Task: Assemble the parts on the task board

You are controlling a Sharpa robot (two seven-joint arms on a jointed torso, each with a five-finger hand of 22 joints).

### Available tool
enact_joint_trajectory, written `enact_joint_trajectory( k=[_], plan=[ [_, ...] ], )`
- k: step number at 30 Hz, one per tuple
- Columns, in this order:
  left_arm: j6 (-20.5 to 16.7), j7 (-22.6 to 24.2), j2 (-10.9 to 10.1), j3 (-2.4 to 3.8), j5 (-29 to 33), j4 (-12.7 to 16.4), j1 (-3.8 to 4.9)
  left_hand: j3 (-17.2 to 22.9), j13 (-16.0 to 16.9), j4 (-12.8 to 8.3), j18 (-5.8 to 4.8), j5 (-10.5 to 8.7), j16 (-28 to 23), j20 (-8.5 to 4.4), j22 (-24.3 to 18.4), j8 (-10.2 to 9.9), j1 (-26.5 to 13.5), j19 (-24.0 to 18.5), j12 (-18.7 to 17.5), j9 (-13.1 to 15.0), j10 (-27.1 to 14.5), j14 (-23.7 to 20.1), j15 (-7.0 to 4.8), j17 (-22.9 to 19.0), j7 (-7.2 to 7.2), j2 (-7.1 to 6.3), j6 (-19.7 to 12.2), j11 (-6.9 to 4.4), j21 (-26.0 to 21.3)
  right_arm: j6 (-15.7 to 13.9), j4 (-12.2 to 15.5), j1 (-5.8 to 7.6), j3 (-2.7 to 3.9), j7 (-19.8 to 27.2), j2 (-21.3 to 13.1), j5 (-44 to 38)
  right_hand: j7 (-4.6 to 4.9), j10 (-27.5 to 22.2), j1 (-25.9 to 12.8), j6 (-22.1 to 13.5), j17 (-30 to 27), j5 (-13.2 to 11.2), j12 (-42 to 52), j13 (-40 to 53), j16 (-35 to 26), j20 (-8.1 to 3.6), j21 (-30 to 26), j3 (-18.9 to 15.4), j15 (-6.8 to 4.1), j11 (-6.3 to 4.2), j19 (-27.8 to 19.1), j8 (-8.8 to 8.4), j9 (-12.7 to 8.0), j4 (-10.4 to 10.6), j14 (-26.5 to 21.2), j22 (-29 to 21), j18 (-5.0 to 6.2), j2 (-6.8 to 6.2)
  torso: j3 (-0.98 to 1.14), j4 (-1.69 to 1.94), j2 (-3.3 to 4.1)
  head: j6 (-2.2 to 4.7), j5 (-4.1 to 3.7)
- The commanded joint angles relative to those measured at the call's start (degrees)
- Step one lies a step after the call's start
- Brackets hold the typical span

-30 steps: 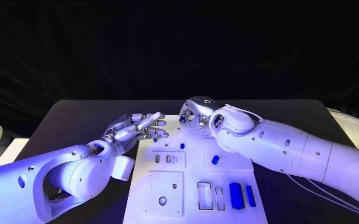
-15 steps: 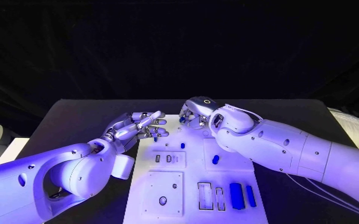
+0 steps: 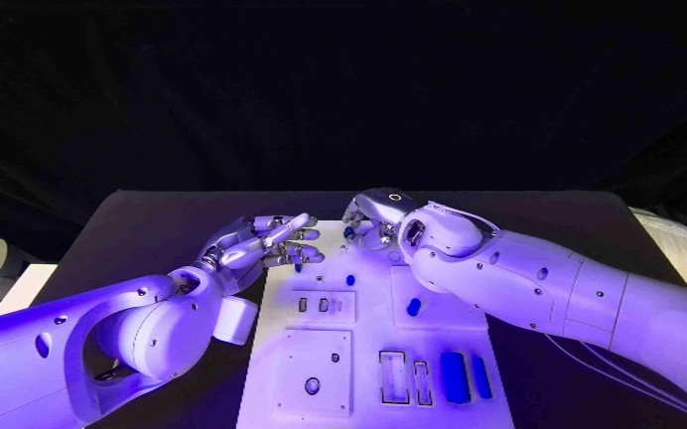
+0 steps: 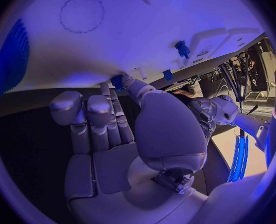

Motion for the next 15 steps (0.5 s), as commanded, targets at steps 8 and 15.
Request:
enact_joint_trajectory(
  k=[8, 15],
  plan=[
    [1.25, 0.43, -0.18, 0.04, 0.11, -0.17, 0.15, -0.10, -0.05, -0.35, 0.68, -0.06, -0.35, 0.36, -0.05, -0.14, 0.17, 0.12, -0.18, -0.09, -0.48, -0.09, 0.37, 0.10, -0.08, 0.57, -0.30, 0.10, -0.29, -1.78, 3.86, -0.04, 0.00, -0.59, -3.24, 0.74, 0.10, -0.27, 0.36, -0.27, -0.59, -0.16, 0.59, 0.14, -0.38, 0.07, -0.17, -0.96, 0.45, 0.14, -0.44, 0.14, 0.09, 0.32, -0.04, -0.31, 0.62, -0.29, 0.04, -0.15, 0.03, 0.13, -0.10],
    [1.24, 0.39, -0.65, 0.04, 0.11, -0.23, 0.20, -0.10, -0.05, -0.35, 0.68, -0.06, -0.35, 0.36, -0.05, -0.14, 0.17, 0.12, -0.18, -0.09, -0.48, -0.09, 0.37, 0.10, -0.08, 0.57, -0.30, 0.10, -0.29, -1.44, 11.00, 0.31, 0.66, -2.15, -10.67, 5.70, -0.42, 5.44, 0.81, 1.54, 2.13, 0.02, 3.15, 1.02, 1.86, -0.35, 1.77, -1.62, -0.31, -0.95, 0.75, 0.54, 0.36, 1.31, 0.69, 2.45, 0.25, -0.16, -0.01, -0.73, -0.18, 0.33, -0.36]
  ],
)
